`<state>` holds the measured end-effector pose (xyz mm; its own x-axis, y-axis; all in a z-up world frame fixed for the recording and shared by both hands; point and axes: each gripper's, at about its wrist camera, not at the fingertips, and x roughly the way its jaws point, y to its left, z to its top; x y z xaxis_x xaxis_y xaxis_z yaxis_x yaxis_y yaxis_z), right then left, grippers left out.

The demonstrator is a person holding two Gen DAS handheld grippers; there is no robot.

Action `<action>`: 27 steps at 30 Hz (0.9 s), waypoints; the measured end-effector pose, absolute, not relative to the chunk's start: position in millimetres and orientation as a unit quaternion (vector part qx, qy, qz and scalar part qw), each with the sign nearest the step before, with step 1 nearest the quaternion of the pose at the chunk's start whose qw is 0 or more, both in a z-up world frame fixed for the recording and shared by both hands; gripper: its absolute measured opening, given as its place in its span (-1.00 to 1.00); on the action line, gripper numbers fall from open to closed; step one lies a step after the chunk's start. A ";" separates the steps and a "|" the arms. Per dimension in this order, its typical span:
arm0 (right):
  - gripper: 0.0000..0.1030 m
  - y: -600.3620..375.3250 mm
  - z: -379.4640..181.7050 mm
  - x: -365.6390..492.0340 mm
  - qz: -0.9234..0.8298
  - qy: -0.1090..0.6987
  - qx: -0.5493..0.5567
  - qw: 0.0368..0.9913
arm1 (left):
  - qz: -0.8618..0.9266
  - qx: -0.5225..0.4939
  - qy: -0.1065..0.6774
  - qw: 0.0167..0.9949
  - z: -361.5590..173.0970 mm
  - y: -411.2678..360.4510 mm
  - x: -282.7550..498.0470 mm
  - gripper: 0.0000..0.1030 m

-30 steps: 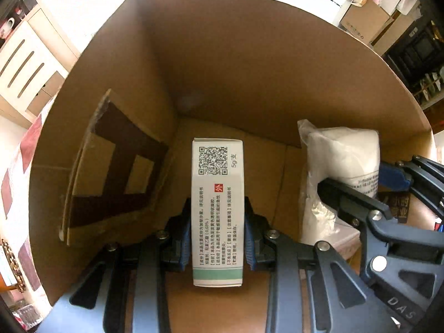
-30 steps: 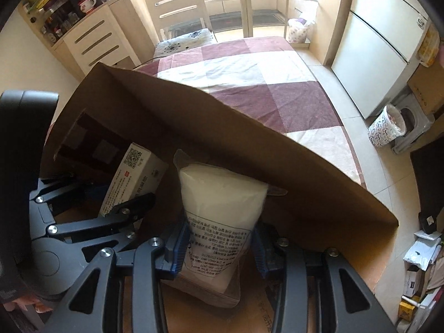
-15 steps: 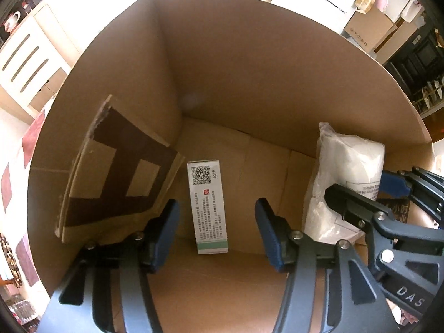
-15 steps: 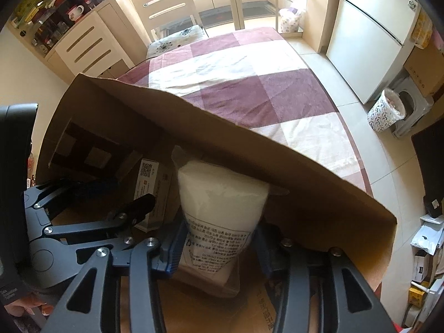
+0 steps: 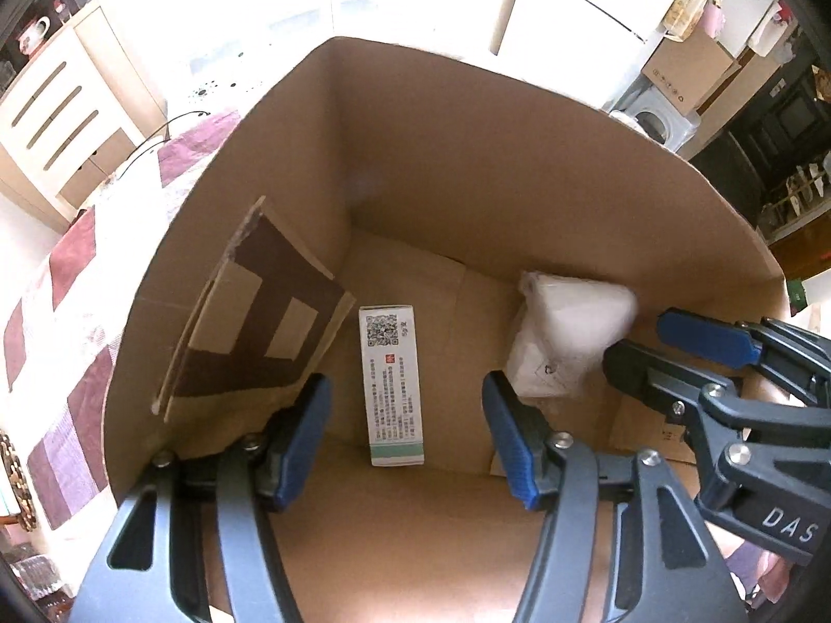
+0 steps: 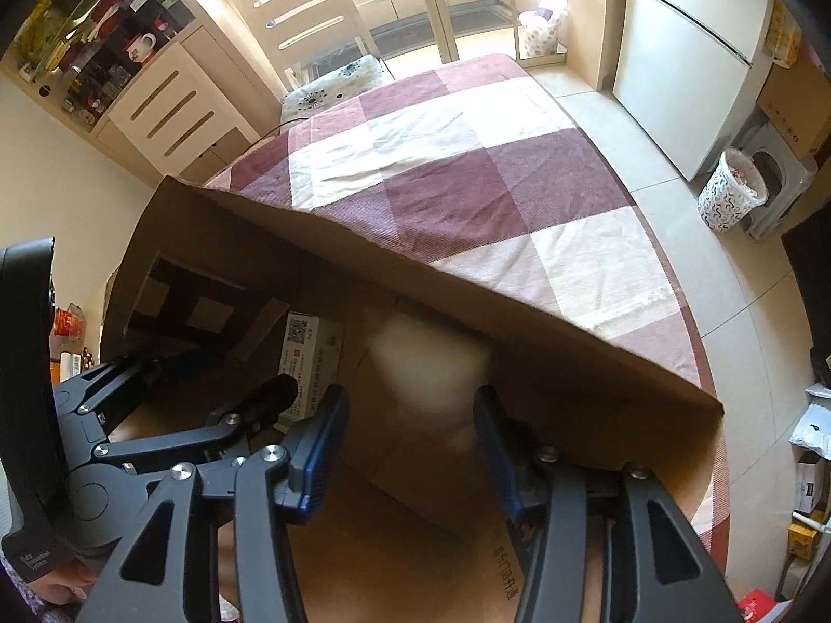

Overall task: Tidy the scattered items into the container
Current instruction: 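Lower both held items into the cardboard box and open both tools, then withdraw both open tools from the cardboard box back over the table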

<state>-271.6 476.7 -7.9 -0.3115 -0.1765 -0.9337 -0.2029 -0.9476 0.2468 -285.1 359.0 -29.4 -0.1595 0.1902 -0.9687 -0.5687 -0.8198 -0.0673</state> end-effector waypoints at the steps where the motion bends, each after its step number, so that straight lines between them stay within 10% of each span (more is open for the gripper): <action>1: 0.00 475.9 -7.4 -272.8 0.793 0.161 -0.587 0.009 | 0.745 -0.596 0.160 0.255 -28.8 358.6 -284.0 0.20; 27: 0.04 469.9 57.7 -247.8 0.826 0.158 -0.541 0.014 | 0.783 -0.547 0.156 0.253 32.9 367.0 -276.6 0.43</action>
